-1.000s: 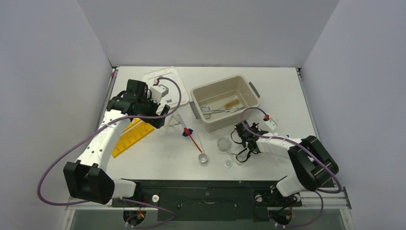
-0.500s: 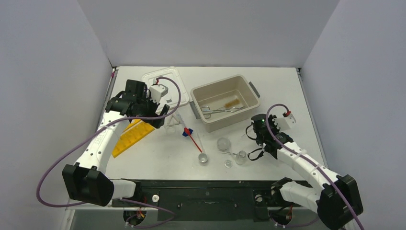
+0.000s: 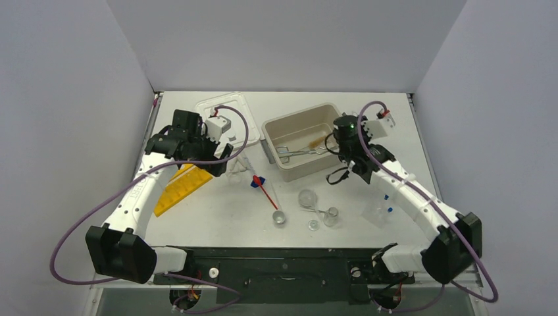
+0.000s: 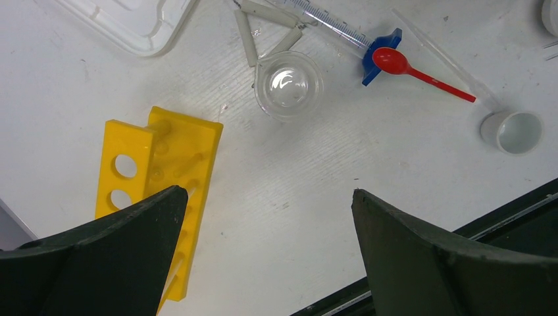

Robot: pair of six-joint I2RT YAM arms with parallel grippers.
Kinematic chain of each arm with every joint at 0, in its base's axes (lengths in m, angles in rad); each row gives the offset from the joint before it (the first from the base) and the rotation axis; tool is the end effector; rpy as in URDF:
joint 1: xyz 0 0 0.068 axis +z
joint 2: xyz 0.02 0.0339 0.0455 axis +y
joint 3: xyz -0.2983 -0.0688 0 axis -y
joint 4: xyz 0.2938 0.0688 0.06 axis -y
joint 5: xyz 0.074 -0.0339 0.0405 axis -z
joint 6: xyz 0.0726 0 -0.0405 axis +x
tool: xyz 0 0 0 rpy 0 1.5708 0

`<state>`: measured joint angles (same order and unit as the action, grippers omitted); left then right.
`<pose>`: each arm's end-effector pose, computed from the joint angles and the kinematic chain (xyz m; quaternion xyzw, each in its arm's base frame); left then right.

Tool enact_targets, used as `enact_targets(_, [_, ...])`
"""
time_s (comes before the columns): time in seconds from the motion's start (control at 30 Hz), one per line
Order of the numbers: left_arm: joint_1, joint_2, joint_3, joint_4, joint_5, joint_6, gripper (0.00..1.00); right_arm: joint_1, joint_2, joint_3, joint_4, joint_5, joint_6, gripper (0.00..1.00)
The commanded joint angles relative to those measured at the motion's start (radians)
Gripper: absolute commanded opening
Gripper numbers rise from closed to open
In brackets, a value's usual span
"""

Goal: Organize the chemistry lab equipment
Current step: Place the chemistry item in the storage box.

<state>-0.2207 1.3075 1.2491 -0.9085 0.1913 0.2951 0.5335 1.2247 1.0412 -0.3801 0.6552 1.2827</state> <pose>0.3108 -0.0839 0.3247 0.2699 0.9117 -0.0801 0.2992 0.3065 0.1297 0.3292 0.4479 0.7149 0.1868 0.5033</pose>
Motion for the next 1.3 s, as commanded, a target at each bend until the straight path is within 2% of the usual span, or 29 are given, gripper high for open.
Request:
enact_targets(0.0, [-0.001,-0.016,-0.005,0.024,0.017,-0.008,0.96,0.013,0.190,0.194,0.015,0.013,-0.045,0.00])
enact_targets(0.07, [-0.002,-0.016,-0.003,0.025,0.016,-0.008,0.97,0.013,0.330,0.285,-0.002,0.002,-0.043,0.00])
enact_targets(0.2, [0.000,-0.016,-0.001,0.027,0.017,-0.006,0.97,0.018,0.514,0.449,-0.058,-0.005,-0.027,0.00])
enact_targets(0.37, [0.000,-0.017,-0.005,0.029,0.014,0.004,0.97,0.022,0.652,0.563,-0.101,0.006,0.006,0.00])
enact_targets(1.0, [0.001,-0.019,-0.002,0.029,0.023,0.003,0.97,-0.016,0.860,0.572,-0.184,-0.086,0.152,0.01])
enact_targets(1.27, [0.002,-0.034,-0.017,0.031,0.013,0.009,0.96,-0.033,0.863,0.540,-0.189,-0.105,0.129,0.31])
